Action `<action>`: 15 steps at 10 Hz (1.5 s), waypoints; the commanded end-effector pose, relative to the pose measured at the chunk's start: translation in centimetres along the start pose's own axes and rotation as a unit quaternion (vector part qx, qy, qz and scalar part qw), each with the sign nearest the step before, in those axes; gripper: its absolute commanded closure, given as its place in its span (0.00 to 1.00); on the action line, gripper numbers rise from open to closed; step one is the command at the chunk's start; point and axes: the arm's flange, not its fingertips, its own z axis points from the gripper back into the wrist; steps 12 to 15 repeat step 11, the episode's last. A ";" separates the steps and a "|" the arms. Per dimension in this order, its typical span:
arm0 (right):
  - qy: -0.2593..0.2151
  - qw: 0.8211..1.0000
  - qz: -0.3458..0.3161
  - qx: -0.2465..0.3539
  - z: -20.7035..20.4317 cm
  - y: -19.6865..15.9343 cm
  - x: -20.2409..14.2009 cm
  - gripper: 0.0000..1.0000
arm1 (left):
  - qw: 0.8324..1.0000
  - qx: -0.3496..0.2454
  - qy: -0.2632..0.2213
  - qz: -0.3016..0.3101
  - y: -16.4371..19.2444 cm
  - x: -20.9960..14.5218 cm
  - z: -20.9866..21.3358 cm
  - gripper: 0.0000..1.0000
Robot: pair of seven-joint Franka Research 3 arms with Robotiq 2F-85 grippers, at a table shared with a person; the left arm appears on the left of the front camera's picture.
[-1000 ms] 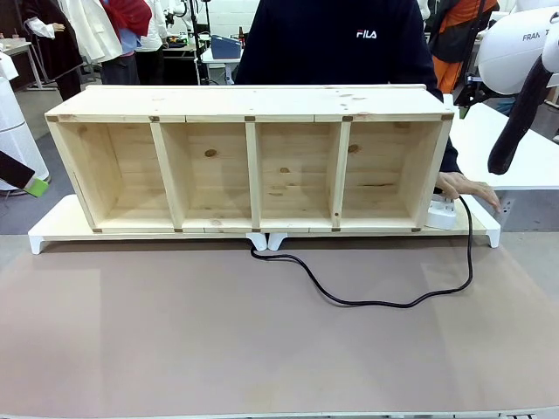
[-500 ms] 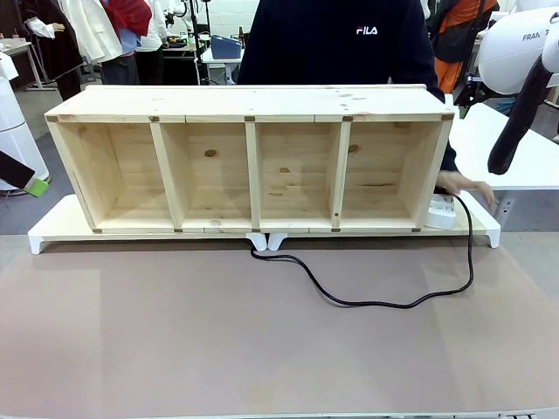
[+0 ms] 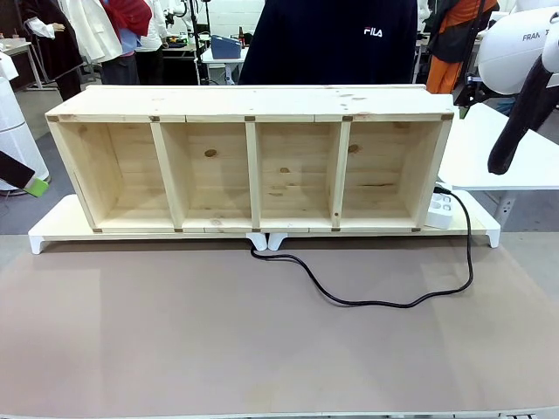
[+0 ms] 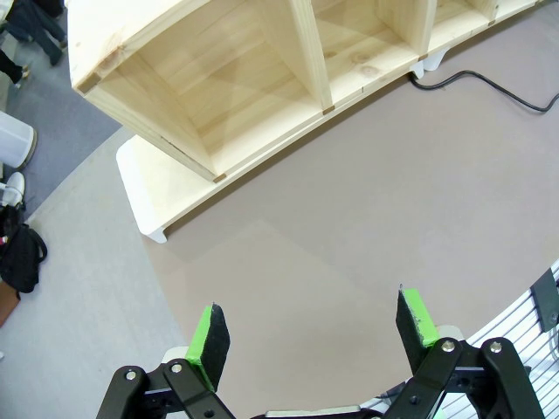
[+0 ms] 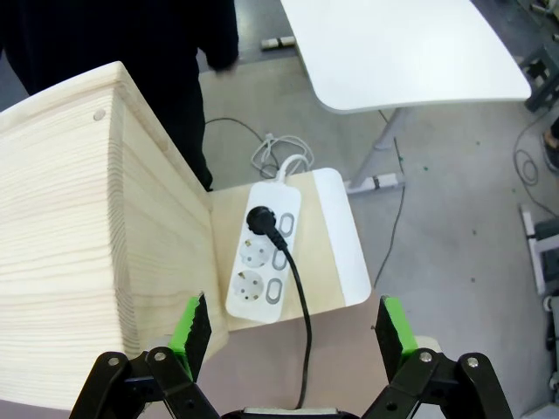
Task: Perform cable management.
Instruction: Release the Power Cable when the human grasps it.
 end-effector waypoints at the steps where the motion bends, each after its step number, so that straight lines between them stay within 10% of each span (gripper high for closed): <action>1: 0.001 1.000 0.000 0.000 -0.1 0.0 0.0 0.02 | 1.000 -0.002 -0.002 -0.001 0.0 0.1 0.0 0.00; 15: 0.001 1.000 0.000 0.000 -0.1 0.0 0.0 0.02 | 1.000 -0.002 -0.002 -0.001 0.0 0.1 0.0 0.00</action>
